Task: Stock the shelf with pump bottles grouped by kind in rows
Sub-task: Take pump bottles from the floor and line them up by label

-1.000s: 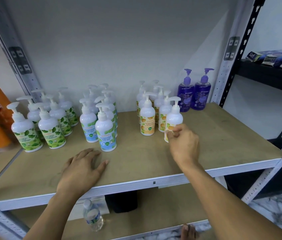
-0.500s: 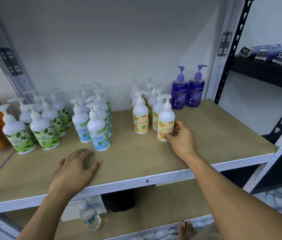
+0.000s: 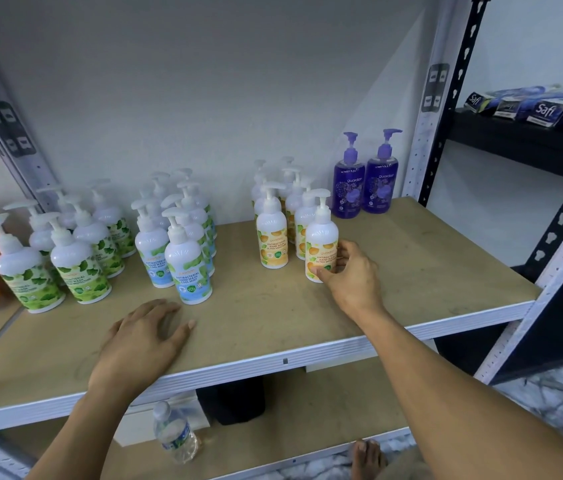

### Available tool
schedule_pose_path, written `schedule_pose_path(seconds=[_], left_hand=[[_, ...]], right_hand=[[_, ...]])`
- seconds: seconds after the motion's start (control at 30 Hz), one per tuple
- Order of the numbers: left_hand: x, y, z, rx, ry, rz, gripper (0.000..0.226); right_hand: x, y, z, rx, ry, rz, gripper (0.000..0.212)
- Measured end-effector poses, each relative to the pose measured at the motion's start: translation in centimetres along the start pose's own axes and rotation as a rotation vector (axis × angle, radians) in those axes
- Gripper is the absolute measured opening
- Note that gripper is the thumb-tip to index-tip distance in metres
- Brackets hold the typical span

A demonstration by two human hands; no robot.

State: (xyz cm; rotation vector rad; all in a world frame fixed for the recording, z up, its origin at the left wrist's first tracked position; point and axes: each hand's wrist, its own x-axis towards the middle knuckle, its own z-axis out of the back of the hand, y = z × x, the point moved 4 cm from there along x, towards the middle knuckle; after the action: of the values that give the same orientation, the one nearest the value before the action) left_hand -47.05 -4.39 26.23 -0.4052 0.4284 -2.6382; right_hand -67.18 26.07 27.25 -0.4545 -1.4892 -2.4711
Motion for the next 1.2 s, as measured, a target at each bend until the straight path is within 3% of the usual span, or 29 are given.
schedule_pose_path(seconds=[0.33, 0.47, 0.53, 0.67, 0.9, 1.07, 1.2], left_hand=[[0.0, 0.0, 0.0, 0.001, -0.001, -0.011, 0.05], [0.1, 0.2, -0.1, 0.002, 0.013, -0.008, 0.052], [-0.1, 0.1, 0.0, 0.02, 0.02, 0.007, 0.056], [-1.6, -1.4, -0.3, 0.159, 0.071, 0.078, 0.077], [-6.4, -6.2, -0.9, 0.226, 0.142, 0.138, 0.078], [-10.6, -12.1, -2.7, 0.26, 0.216, -0.034, 0.086], [-14.2, -19.3, -5.3, 0.237, 0.312, -0.239, 0.084]], right_hand=[[0.2, -0.3, -0.1, 0.012, 0.02, -0.013, 0.066], [-0.3, -0.4, 0.2, -0.001, 0.081, -0.044, 0.077], [-0.9, -0.4, 1.0, -0.147, 0.156, -0.048, 0.081], [-3.8, -1.2, 4.1, -0.743, 0.357, 0.078, 0.072], [-8.8, -3.1, 9.9, -0.836, 0.557, 0.176, 0.075], [-14.1, -5.1, 15.6, -0.795, 0.551, 0.216, 0.076], [-20.8, -9.9, 21.7, -0.771, 0.59, 0.108, 0.09]])
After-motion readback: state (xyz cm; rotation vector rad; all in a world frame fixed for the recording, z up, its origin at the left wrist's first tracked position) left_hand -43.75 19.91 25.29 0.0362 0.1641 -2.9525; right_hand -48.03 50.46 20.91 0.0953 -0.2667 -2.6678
